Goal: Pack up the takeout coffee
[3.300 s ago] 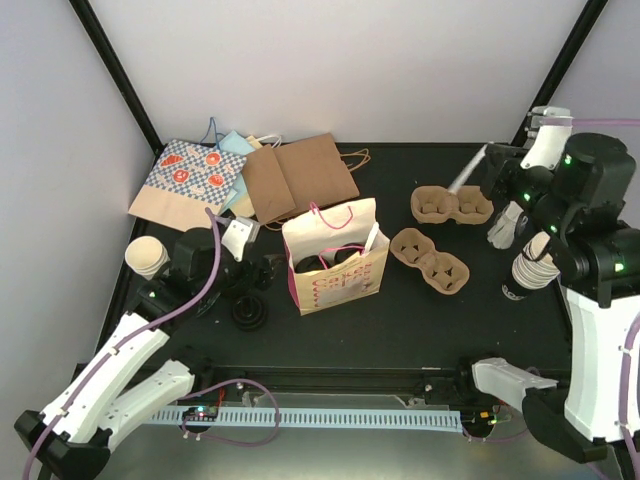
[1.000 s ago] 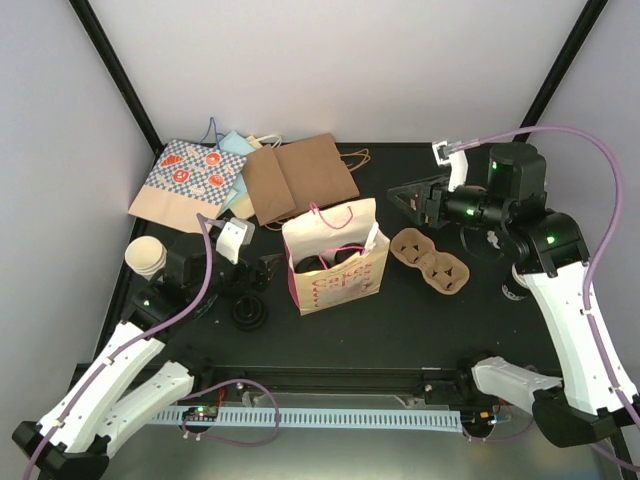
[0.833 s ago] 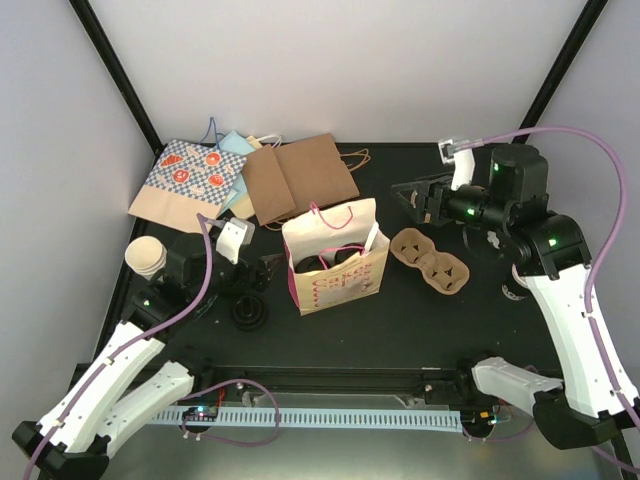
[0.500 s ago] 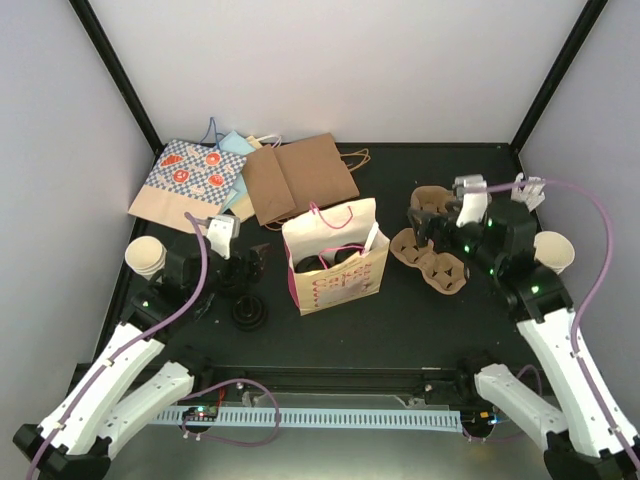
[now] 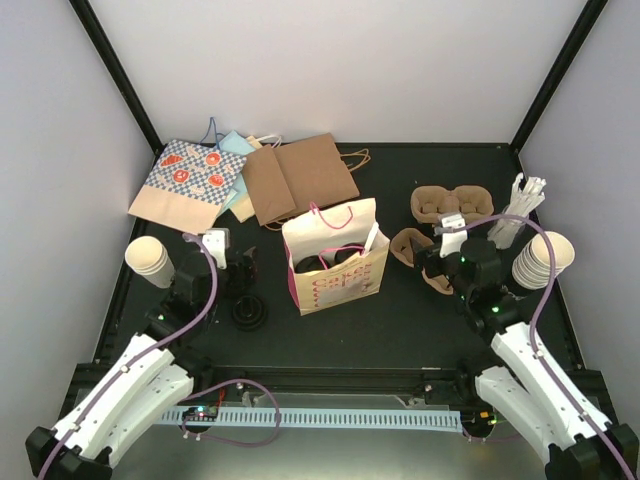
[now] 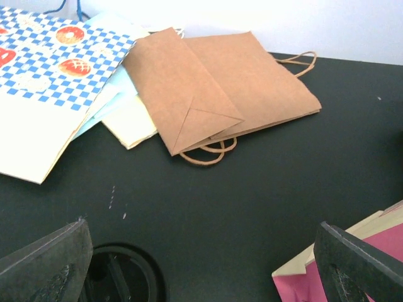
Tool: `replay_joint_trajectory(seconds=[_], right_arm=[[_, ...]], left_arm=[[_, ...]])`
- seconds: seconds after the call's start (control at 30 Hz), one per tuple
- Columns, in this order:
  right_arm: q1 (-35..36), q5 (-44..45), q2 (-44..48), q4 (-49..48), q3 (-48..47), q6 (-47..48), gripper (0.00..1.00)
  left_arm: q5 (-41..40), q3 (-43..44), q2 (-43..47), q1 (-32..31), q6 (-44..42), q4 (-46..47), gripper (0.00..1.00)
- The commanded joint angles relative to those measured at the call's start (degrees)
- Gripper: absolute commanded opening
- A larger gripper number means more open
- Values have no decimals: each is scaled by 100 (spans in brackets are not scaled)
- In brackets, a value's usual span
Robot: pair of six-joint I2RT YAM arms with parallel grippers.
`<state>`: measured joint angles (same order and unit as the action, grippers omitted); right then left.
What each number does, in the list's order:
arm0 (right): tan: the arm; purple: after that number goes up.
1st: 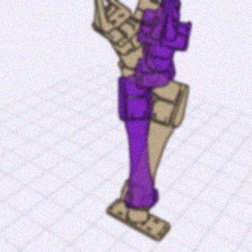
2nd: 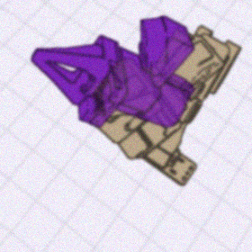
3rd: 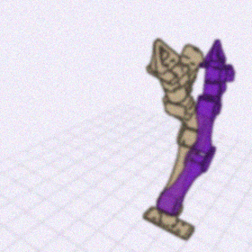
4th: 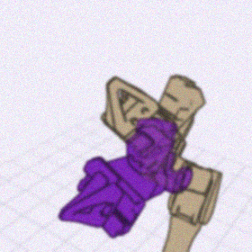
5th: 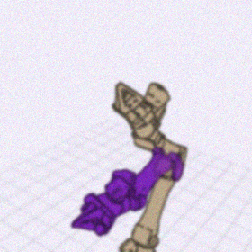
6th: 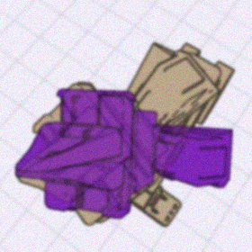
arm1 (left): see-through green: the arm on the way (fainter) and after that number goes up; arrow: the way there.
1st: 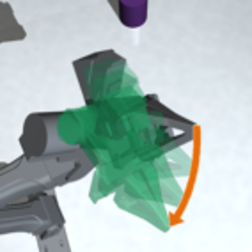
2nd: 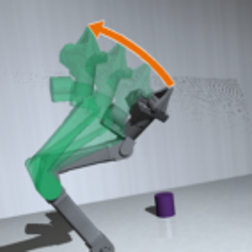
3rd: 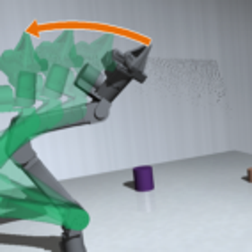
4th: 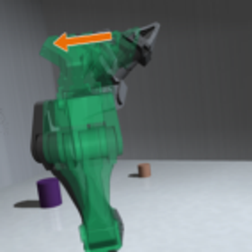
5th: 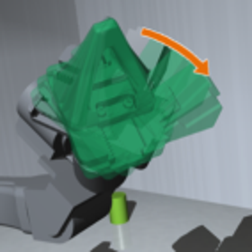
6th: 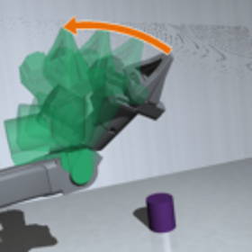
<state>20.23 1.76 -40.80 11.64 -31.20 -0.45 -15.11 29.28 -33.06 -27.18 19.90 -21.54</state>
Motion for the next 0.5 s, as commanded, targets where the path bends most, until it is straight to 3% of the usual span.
replay_joint_trajectory(seconds=[0.0, 0.13, 0.33, 0.47], right_arm=[[-180, 695, -93, -1587, 517, 445, 93], [-1008, -157, -407, -2292, 672, 115, 93], [-1295, 441, -874, -3129, 1083, 306, 93], [-1337, 410, -1206, -4245, 1528, 214, 93]], left_arm=[[180, -273, -59, 32, -422, 1543, 99], [-361, -518, -564, 44, -651, 2310, 99], [-764, -436, -1379, 461, -1218, 2997, 99], [-568, -665, -1824, 996, -1158, 3629, 99]])
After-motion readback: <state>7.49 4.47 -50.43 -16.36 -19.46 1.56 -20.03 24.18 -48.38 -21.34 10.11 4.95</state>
